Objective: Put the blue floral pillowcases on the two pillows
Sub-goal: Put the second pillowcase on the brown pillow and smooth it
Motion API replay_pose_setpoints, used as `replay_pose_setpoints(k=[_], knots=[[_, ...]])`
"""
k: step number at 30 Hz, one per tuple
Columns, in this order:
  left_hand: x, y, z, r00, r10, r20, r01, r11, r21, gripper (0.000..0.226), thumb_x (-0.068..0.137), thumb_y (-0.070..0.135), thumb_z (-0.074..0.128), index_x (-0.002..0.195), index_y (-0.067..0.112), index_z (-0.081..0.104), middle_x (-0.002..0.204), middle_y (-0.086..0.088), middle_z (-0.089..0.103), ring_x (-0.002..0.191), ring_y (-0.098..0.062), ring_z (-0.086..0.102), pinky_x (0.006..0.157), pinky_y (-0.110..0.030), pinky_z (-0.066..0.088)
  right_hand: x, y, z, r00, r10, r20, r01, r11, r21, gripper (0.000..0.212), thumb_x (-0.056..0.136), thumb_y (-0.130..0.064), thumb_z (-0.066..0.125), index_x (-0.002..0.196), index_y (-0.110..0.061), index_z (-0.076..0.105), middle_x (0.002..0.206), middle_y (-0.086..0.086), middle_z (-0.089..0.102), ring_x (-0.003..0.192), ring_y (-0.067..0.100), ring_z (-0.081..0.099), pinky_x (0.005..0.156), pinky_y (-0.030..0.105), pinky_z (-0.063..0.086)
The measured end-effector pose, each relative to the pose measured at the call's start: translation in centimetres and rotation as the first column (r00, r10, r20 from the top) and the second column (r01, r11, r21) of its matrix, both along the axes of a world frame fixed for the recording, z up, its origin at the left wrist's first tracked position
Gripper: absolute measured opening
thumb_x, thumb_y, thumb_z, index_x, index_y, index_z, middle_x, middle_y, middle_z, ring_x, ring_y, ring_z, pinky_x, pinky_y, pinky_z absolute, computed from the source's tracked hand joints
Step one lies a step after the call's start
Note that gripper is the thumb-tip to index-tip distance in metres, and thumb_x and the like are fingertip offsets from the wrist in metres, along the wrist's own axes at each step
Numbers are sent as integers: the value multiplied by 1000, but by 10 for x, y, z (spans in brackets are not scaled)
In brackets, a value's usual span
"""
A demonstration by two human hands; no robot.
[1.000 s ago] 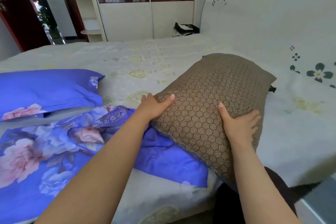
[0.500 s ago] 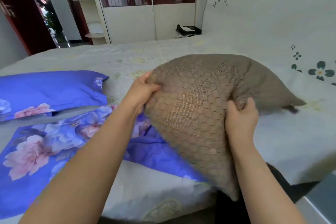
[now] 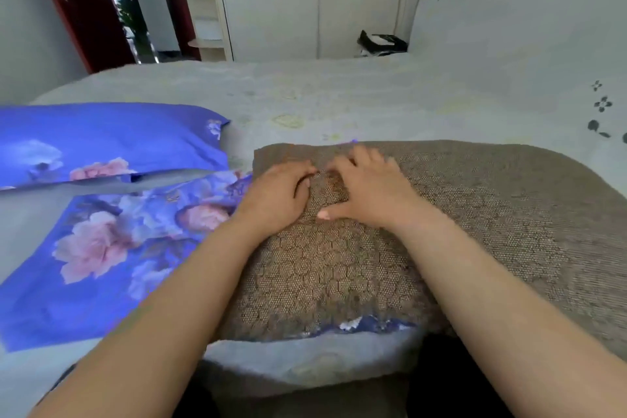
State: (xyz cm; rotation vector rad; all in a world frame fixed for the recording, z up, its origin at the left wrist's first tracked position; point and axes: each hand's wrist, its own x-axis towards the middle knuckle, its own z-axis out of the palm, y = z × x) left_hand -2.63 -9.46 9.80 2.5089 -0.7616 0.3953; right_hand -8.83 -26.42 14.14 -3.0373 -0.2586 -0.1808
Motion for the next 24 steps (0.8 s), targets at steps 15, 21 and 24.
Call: replay_pose_setpoints(k=[15,21,24], knots=[[-99,7,-59,874,-110,473,-89,921,379,102,62,31,74,147,10,23,127,-15,56,94,-30,59,79,-39,49,63,7,-37,983,-81,-163,71,995,-67,92,76,-79,42,143,-18,28,146,13,40,126,33,47,100,43,42],[-42,-9,-8,922,-107,373,-92,873,479,110,61,61,64,148,8,23,145,-16,35,134,-35,30,110,-49,25,33,11,-47,999,45,13,-44,997,-68,30,96,-25,37,115,-11,56,110,12,66,100,32,62,83,38,47],[-20,-23,-6,995,-78,54,31,801,598,134,58,71,67,149,12,-10,158,-11,-7,144,-33,11,117,-46,13,14,1,-54,998,51,29,-54,992,111,30,95,-33,39,109,-13,56,104,13,66,96,34,61,79,37,45]])
